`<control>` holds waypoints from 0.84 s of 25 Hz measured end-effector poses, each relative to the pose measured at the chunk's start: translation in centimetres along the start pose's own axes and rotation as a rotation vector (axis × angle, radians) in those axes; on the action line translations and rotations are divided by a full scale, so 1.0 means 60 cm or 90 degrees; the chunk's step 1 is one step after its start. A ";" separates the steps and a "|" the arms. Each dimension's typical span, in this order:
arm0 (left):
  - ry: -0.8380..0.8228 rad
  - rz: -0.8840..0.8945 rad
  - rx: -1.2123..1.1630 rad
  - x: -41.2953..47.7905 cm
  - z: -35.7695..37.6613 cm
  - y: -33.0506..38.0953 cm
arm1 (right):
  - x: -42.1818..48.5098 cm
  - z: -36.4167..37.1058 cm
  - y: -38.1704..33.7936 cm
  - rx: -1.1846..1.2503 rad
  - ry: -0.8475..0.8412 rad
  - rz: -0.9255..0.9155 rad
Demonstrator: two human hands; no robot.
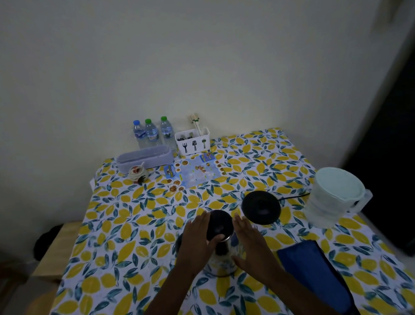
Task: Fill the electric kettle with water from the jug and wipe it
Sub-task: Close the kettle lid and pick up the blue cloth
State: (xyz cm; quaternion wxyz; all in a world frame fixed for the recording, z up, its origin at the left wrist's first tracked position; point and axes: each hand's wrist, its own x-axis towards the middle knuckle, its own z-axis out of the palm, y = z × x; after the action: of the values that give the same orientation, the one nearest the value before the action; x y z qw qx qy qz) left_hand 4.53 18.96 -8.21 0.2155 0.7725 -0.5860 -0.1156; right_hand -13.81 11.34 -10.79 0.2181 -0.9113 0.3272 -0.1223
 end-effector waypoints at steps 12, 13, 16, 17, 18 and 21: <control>0.061 0.013 -0.013 -0.003 -0.006 -0.002 | 0.008 0.023 0.008 -0.031 -0.013 -0.001; 0.063 0.013 -0.012 -0.004 -0.004 -0.002 | 0.007 0.023 0.010 -0.016 -0.014 -0.005; 0.058 0.021 -0.005 -0.004 -0.001 -0.006 | -0.010 0.026 0.016 0.037 0.025 0.015; 0.053 0.021 0.004 -0.003 -0.001 -0.006 | -0.022 0.029 0.024 0.036 0.051 0.034; 0.049 0.018 0.014 -0.004 -0.001 -0.006 | -0.040 0.032 0.035 0.023 0.068 0.055; 0.061 0.024 0.035 -0.012 0.007 0.006 | -0.099 0.036 0.088 -0.052 0.054 0.121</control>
State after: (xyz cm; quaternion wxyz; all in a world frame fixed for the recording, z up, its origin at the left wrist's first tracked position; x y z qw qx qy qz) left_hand 3.82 19.48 -8.46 0.2238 0.7717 -0.5925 -0.0581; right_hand -20.36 12.22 -15.68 0.1769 -0.8784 0.4256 -0.1263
